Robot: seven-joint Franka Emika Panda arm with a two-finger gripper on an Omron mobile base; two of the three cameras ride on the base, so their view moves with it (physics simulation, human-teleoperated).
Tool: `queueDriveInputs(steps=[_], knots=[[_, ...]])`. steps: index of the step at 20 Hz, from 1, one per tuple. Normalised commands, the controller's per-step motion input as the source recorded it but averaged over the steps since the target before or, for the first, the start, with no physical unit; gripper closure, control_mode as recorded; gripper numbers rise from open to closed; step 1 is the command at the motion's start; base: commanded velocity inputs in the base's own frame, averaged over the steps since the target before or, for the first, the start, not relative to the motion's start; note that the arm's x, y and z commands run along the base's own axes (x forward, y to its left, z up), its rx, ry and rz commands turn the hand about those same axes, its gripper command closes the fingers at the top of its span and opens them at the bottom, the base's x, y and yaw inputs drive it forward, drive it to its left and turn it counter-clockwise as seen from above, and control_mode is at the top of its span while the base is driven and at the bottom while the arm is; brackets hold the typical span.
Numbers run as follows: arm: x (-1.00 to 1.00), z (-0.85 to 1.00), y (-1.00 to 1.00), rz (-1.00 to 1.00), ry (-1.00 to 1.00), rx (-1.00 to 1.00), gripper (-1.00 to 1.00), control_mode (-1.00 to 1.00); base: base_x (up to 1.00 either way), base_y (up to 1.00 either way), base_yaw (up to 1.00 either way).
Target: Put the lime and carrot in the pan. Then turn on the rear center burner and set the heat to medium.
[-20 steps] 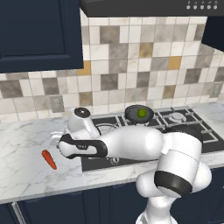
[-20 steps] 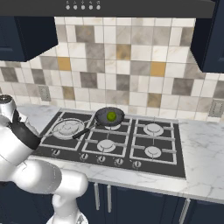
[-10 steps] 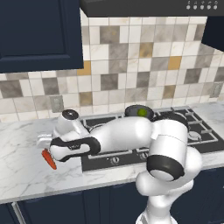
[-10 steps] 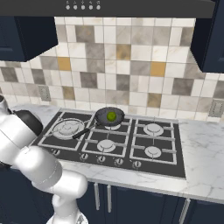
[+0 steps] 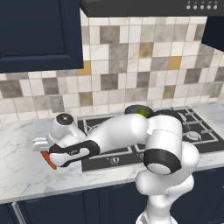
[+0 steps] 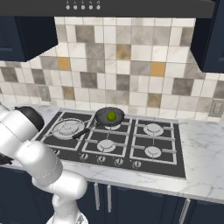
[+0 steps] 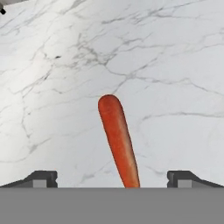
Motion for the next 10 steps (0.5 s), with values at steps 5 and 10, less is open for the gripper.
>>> queueDriveInputs(steps=[5,10], knots=[[0.00,-0.05,0.02,0.00,0.02,-0.03,-1.00,-1.00,0.00,0.00,0.00],[0.00,-0.10,0.00,0.00,0.04,-0.02,-1.00,-1.00,0.00,0.00,0.00]])
